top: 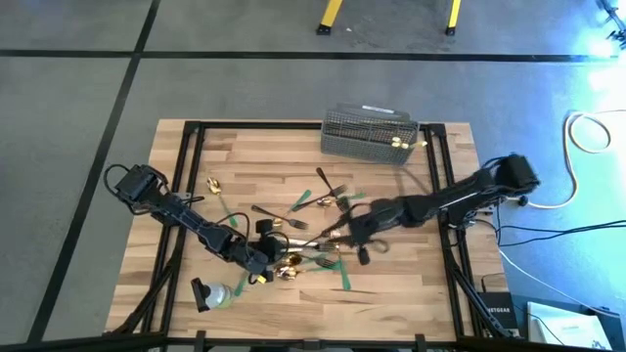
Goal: Sort silverware
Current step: Put the yellow knife into the gray organizer
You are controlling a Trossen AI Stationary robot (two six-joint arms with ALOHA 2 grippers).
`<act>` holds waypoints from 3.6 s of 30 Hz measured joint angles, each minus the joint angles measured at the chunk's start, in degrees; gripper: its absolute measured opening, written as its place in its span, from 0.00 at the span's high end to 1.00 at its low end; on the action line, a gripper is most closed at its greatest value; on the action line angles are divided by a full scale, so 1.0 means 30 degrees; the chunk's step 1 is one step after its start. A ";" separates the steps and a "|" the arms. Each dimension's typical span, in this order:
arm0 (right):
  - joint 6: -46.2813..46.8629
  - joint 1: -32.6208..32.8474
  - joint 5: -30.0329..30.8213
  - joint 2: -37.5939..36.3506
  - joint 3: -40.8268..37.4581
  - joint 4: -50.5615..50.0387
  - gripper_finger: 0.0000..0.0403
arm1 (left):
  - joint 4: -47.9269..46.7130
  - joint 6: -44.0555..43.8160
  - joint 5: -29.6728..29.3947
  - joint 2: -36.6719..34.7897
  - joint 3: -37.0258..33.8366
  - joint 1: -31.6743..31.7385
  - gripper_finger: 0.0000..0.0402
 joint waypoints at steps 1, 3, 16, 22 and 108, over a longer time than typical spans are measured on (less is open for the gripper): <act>-0.0314 0.0089 -0.0088 0.0887 0.0758 -0.0566 0.78 | -0.0003 -0.0081 0.0009 0.0000 0.0000 0.0100 0.88; -0.0551 0.0182 -0.0011 0.2519 0.2412 -0.1903 0.78 | 0.0051 -0.0252 0.0255 -0.0007 0.0007 0.0263 0.88; -0.1004 0.0122 0.1008 0.9935 0.9585 -0.6040 0.70 | 0.0111 -0.0397 0.0541 -0.0046 0.0044 0.0399 0.88; -0.0204 0.0126 0.2241 1.1131 1.0157 -0.5798 0.64 | 0.0143 -0.0424 0.0573 -0.0058 0.0051 0.0399 0.88; 0.5835 -0.0257 0.4589 0.4690 1.1825 -1.6369 0.96 | -0.2423 0.2112 -1.1524 -0.6768 0.1093 -0.3353 0.83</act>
